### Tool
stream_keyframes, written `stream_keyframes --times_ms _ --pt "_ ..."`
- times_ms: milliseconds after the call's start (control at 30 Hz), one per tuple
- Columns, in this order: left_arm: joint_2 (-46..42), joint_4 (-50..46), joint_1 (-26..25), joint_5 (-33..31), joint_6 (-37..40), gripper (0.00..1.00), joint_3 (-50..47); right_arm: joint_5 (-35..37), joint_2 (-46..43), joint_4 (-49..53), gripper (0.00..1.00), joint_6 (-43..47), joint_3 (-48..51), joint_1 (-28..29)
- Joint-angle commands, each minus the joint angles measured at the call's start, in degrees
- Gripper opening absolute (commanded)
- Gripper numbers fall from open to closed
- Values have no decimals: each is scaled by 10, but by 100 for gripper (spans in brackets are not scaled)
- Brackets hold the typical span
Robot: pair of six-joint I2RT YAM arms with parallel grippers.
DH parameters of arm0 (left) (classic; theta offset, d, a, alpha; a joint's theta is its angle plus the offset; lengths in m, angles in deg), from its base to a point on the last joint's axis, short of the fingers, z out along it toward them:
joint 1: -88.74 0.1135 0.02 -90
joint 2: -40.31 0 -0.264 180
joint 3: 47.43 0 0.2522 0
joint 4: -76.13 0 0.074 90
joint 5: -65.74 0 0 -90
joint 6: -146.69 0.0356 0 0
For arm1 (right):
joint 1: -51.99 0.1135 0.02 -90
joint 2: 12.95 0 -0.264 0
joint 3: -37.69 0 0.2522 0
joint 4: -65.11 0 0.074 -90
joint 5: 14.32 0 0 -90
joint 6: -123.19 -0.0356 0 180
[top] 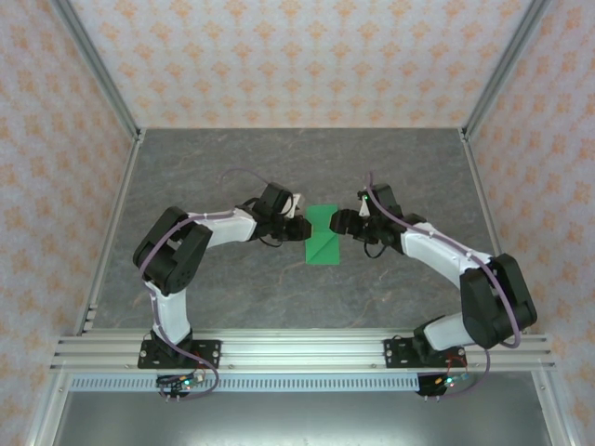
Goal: Fold a paper plane with a square sheet of paper (fold left side to right side)
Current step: Turn over the paper at the center of the table.
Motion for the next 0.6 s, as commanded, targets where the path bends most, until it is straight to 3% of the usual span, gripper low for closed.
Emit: stream_keyframes --times_ms 0,267,567 --pt "-19 11 0 -26 7 14 2 -13 0 -21 75 -1 10 -1" --pt "-42 5 -1 -44 14 9 -20 -78 60 -84 75 -26 4 -6" --pt "-41 7 0 -46 13 9 -21 -147 158 -162 59 -68 -28 -1"
